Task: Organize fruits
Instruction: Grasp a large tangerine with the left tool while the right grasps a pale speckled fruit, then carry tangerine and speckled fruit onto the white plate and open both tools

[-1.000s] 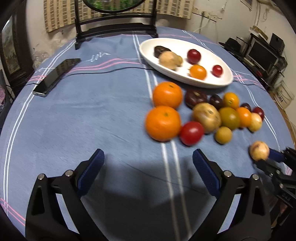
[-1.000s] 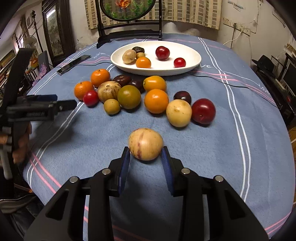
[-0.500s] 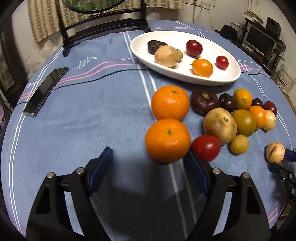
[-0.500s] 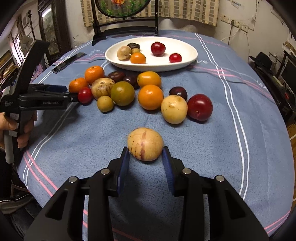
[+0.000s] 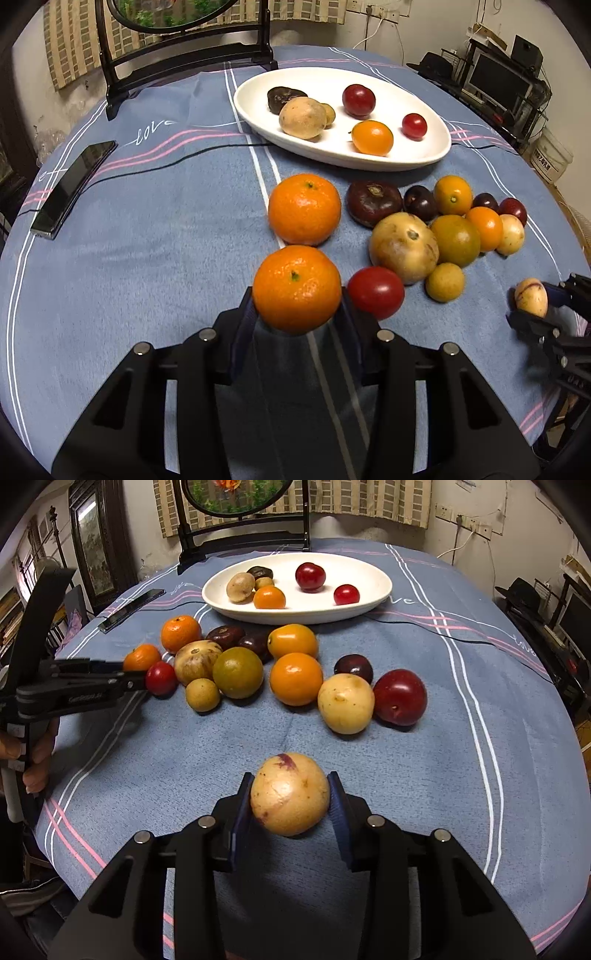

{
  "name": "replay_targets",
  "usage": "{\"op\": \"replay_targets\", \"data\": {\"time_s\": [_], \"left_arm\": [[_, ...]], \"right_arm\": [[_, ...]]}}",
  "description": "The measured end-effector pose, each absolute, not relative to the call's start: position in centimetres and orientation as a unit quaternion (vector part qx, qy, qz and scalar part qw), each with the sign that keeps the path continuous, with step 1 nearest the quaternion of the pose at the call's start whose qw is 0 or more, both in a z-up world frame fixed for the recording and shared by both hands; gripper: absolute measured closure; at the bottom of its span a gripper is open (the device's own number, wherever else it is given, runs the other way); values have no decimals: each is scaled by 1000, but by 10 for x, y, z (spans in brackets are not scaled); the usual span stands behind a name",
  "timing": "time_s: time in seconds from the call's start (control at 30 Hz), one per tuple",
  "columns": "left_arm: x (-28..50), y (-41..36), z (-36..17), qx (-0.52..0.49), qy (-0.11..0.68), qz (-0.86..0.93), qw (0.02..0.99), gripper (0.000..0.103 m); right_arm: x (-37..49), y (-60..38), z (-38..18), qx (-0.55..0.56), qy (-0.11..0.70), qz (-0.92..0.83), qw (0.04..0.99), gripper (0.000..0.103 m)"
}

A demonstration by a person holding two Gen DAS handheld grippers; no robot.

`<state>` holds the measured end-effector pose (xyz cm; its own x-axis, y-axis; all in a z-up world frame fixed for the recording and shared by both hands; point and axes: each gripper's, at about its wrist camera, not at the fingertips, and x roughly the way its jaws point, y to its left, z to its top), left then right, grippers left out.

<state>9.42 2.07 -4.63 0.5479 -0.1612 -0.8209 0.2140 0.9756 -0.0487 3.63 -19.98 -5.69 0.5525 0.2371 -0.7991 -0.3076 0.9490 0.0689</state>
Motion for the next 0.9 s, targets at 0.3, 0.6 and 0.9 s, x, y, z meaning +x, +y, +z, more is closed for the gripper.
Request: {"op": "replay_targets", "data": {"time_s": [0.3,0.6,0.9], "left_arm": [[73,35,-19,4,441,-109,891,60],[77,23,29,22,398,-122,909,59],[127,7,57,23,382,-117,916,59]], "right_arm": [[32,-212,-36,-20,418,159,894,63],[48,-214,6,-19,371,164,914,63],[102,-197,39,-36,337,168,926,63]]}}
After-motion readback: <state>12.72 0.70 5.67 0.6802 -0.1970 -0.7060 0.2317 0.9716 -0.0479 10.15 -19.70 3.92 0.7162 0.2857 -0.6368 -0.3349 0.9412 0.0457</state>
